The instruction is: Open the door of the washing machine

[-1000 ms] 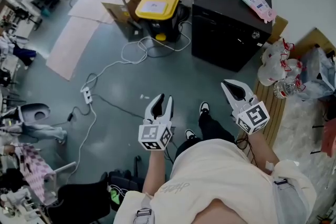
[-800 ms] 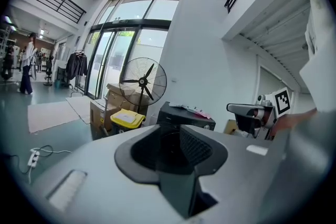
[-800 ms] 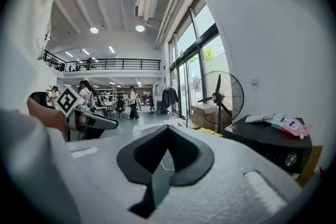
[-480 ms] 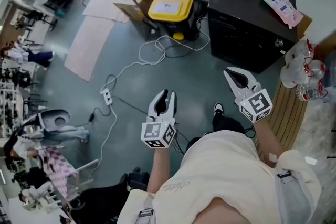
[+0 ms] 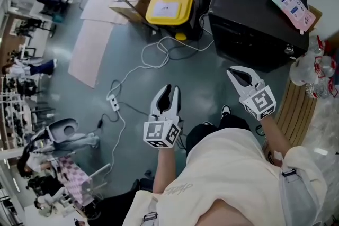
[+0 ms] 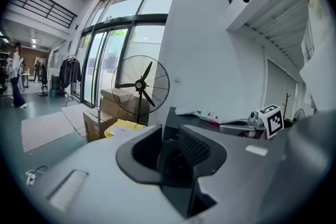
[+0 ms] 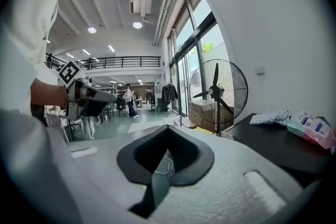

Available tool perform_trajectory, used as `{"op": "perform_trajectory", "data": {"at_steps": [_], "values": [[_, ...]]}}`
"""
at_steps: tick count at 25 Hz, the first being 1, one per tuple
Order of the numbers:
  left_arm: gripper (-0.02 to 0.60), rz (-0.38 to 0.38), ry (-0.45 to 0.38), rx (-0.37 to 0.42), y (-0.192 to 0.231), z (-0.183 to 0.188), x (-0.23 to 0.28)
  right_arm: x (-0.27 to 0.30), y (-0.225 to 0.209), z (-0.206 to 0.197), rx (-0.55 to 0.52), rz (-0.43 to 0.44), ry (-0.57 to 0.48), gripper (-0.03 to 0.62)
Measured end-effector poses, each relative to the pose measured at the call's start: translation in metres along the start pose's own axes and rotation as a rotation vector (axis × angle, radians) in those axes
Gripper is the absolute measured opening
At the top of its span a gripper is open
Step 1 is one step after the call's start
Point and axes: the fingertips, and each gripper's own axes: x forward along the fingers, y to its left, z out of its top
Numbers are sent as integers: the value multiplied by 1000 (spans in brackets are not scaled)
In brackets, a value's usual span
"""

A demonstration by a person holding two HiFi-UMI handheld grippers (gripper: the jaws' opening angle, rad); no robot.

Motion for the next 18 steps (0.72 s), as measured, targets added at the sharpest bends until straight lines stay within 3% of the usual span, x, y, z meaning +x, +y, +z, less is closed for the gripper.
{"op": "perform_trajectory", "data": {"at_steps": [8,13,18], "values": [[118,-43,35,-29,53,-5,50,48,-28,-7,21,-65,50,2],[118,-132,19,68,93,14,93,78,-57,27,-13,-219,10,2],[118,-231,-32,118,130,51,126,97,-79,53,-19,-361,-12,2]]}}
